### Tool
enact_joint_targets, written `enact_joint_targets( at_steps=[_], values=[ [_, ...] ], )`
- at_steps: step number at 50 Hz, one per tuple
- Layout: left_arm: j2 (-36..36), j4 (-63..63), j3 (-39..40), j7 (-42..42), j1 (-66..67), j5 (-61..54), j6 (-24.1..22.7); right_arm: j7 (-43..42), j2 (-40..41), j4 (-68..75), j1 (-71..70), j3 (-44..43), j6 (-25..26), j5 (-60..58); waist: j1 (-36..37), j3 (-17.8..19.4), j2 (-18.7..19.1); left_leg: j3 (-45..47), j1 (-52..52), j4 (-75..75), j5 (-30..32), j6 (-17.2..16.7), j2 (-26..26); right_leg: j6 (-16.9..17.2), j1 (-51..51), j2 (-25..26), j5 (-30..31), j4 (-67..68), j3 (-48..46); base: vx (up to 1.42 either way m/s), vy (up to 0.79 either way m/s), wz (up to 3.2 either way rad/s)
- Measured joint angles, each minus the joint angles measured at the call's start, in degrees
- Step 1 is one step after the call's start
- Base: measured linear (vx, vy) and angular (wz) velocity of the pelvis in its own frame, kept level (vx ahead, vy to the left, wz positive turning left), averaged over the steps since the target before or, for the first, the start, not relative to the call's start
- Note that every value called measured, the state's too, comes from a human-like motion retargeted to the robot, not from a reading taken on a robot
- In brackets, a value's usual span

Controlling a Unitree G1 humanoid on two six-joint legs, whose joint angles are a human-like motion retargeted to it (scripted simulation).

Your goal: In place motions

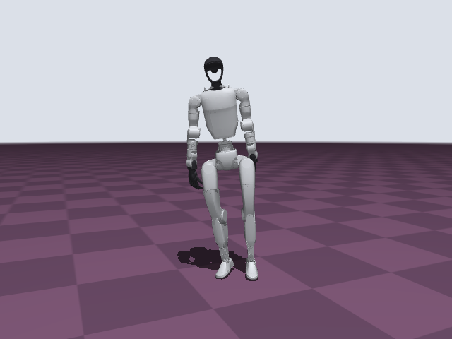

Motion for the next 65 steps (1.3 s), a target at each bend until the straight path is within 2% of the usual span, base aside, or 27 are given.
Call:
enact_joint_targets(
  at_steps=[3, 5, 8, 12, 15, 20, 27, 32, 35, 42, 47, 50, 53, 56, 65],
  values=[
    [0.2, 0.5, 0.3, 1.2, 0.3, -1.6, -0.1, 0.5, -0.7, 0.3, 0.8, -1.1, -0.1, 1.5, 0.6, 0.6, -0.2, -1.9, -1.9, 1.3, 1.7, -1.8, -0.6, -0.3, -0.5, -0.8, 0.3, -0.4, -1.3, -0.1, -0.01, 0.49],
    [0.3, 0.9, 0.2, 2.2, 0.6, -2.6, -0.2, 0.8, -1.2, 0.3, 1.4, -1.7, -0.1, 2.6, 1.0, 0.9, -0.4, -4.0, -2.3, 2.5, 0.3, -2.7, -1.4, -0.5, -0.8, -1.5, 0.6, -0.6, -2.1, -0.09, 0.01, 0.44],
    [0.4, 1.9, 1.0, 2.5, 1.1, -3.4, -0.4, 1.6, -1.8, -0.3, 1.8, -1.8, 1.1, 3.1, 2.0, 1.4, -1.5, -6.6, -1.6, 6.7, -3.1, -0.9, -3.7, -0.7, -1.2, -3.1, 1.4, -0.7, -2.0, -0.11, 0.0, 0.08],
    [-0.1, 3.4, 3.3, 2.0, 2.7, -3.5, -1.0, 1.5, -2.0, -1.4, 1.9, -1.9, 3.8, 0.5, 2.2, 0.3, -2.3, -8.6, -0.1, 11.3, -2.7, 1.7, -6.2, -0.4, -2.5, -4.5, 2.3, -0.6, -0.9, -0.09, 0.01, -0.15],
    [-0.3, 4.7, 4.5, 1.5, 4.1, -3.9, -1.5, 0.7, -1.6, -2.3, 2.1, -2.0, 3.8, -0.5, 1.9, -0.9, -1.6, -9.4, 2.6, 8.7, -1.4, 3.4, -5.8, -0.3, -3.3, -3.6, 2.7, -0.4, -0.3, -0.11, 0.03, -0.19],
    [0.0, 6.7, 4.4, 1.1, 4.5, -3.6, -1.2, 2.0, -0.6, -4.3, 2.9, -3.7, 2.5, 0.4, -0.8, -2.7, 0.9, -9.4, 6.3, -0.2, -3.7, 4.2, -3.6, 0.1, -3.9, -1.3, 2.9, -0.1, -2.1, -0.16, 0.05, 0.24],
    [1.0, 4.8, 1.8, 0.0, 0.9, -2.3, -0.9, 2.6, 0.5, -5.5, 3.1, -4.6, 1.4, 5.7, -1.0, -1.5, 1.3, -10.8, 7.9, -4.8, -3.5, 3.9, -3.9, 0.4, -5.0, -1.1, 4.7, 1.0, -2.1, -0.28, 0.1, 0.04],
    [1.3, 2.6, 1.8, -0.4, -1.6, -3.6, -1.5, 3.6, 0.6, -7.7, 1.9, -2.5, 0.2, 3.7, 0.1, 1.0, 0.5, -8.6, 8.3, -5.8, -3.6, 3.1, -3.8, -0.2, -6.9, -0.8, 7.5, 2.3, -0.5, -0.34, 0.09, -0.55],
    [1.6, 2.1, 2.3, -1.4, -2.4, -6.0, -1.9, 4.2, 0.4, -10.5, 0.8, -0.5, -1.4, 0.2, -0.8, 2.7, 0.6, -7.2, 8.3, -6.2, -3.8, 3.0, -3.1, 0.6, -8.1, -0.2, 9.6, 3.5, 0.5, -0.32, 0.05, -0.69],
    [2.9, 4.9, 2.7, -1.2, -2.9, -5.4, -0.6, 2.0, -0.6, -12.3, 0.8, 0.5, -4.5, -2.9, -0.3, 2.9, 1.1, -2.4, 7.1, -7.0, -3.9, 3.0, -1.0, 1.4, -9.2, 1.0, 5.0, 11.0, 4.0, -0.16, -0.03, -0.73],
    [2.7, 5.2, 2.3, -0.6, -2.2, -4.2, -0.6, 0.4, -1.2, -6.8, 1.6, -2.5, -3.2, 0.3, -0.8, 2.3, 1.3, -3.2, 6.9, -6.9, -3.8, 3.2, -1.0, 3.3, -6.7, 0.8, 5.7, 13.7, 5.9, 0.01, -0.05, -0.11],
    [2.3, 5.3, 2.8, -0.6, -1.4, -4.1, -0.9, -0.6, -1.7, -2.0, 2.1, -4.1, -2.0, 2.8, -1.0, 1.3, 1.0, -3.7, 6.9, -6.9, -3.9, 3.2, -1.7, 3.7, -4.5, 0.4, 3.0, 11.2, 5.6, 0.09, -0.07, 0.05],
    [2.0, 5.7, 3.3, -0.4, -0.7, -4.4, -0.9, -1.0, -2.0, 1.4, 3.1, -5.4, -1.0, 4.7, 0.2, 0.2, 0.1, -3.1, 7.2, -7.0, -4.3, 3.2, -2.7, 2.2, -2.7, -0.5, 2.3, 6.7, 2.8, 0.15, -0.09, -0.16],
    [1.9, 6.2, 3.4, -0.7, -0.3, -4.8, -0.5, -0.9, -2.0, 2.1, 4.2, -6.6, -0.6, 5.3, 1.0, -0.2, -0.6, -2.8, 7.4, -6.7, -4.5, 3.3, -3.3, 1.9, -1.9, -0.4, 3.0, 4.4, 4.1, 0.13, -0.1, -0.09],
    [1.9, 2.6, 4.9, -2.9, 3.6, -2.9, -0.9, -2.6, -1.5, 1.3, 3.6, -5.0, -1.5, 5.3, -1.1, -0.9, 0.8, -3.6, 8.0, -5.7, -5.6, 3.1, -2.1, 0.7, -0.7, 0.8, 2.5, 3.3, 3.8, 0.14, -0.13, 0.12]
  ],
)
